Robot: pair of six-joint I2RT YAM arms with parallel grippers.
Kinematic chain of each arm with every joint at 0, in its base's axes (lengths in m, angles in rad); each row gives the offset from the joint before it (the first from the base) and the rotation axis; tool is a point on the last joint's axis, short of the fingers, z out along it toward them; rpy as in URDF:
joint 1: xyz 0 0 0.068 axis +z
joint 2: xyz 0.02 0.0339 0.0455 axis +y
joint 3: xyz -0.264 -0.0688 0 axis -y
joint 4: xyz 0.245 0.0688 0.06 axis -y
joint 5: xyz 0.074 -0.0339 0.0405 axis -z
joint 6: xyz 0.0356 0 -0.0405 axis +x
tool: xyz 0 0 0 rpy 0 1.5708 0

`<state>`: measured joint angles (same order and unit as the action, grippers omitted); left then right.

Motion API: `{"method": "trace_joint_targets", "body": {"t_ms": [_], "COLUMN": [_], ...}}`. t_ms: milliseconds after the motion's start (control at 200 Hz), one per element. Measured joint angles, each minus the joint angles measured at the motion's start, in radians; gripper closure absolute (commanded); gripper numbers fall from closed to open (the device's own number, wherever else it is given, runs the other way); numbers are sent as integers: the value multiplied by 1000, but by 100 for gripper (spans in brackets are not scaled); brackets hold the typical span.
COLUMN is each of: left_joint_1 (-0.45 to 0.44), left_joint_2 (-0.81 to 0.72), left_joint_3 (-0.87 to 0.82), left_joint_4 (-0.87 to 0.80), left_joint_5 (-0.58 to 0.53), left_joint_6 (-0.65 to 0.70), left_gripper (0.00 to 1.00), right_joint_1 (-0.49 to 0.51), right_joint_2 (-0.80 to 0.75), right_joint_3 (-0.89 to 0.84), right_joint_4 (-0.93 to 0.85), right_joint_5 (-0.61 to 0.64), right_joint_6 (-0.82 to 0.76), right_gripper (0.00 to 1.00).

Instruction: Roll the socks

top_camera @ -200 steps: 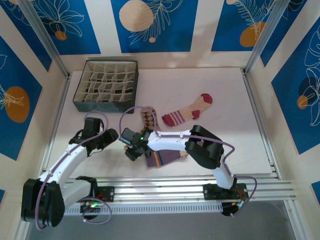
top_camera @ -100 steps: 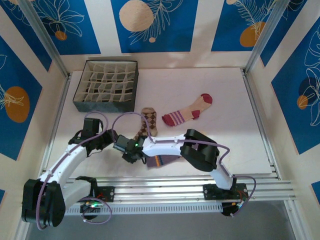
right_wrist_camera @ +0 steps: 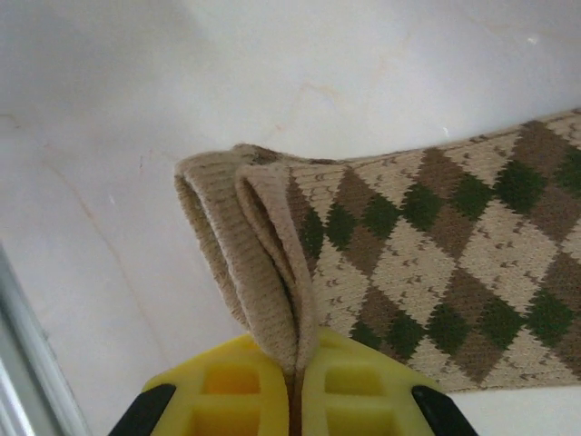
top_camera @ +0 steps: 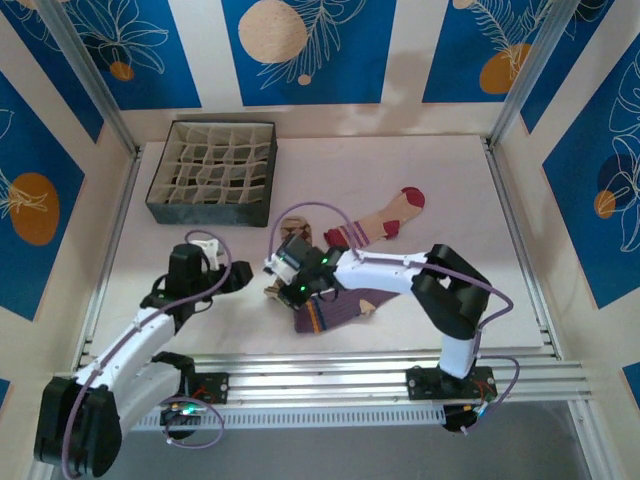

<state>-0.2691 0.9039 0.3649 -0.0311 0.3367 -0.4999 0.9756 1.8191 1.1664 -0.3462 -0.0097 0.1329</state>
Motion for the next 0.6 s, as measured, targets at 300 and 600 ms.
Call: {"method": "trace_joint_targets", "body": {"t_ms": [300,600], "left_joint_1": [-203,-272], "left_joint_2": [32,129], "left_joint_3": [-100,-140], "left_joint_4": [321,469], "left_joint_5": [6,13], "left_joint_6": [165,267], "left_gripper": [47,47], "right_joint_1": [-173,-247], "right_joint_2": [5,-8], "right_joint_3": [-31,-129], "right_joint_4": [-63,-128], "right_joint_5": [-326,-349], "right_joint_6": [-73,-106], "right_gripper": [97,100]}}
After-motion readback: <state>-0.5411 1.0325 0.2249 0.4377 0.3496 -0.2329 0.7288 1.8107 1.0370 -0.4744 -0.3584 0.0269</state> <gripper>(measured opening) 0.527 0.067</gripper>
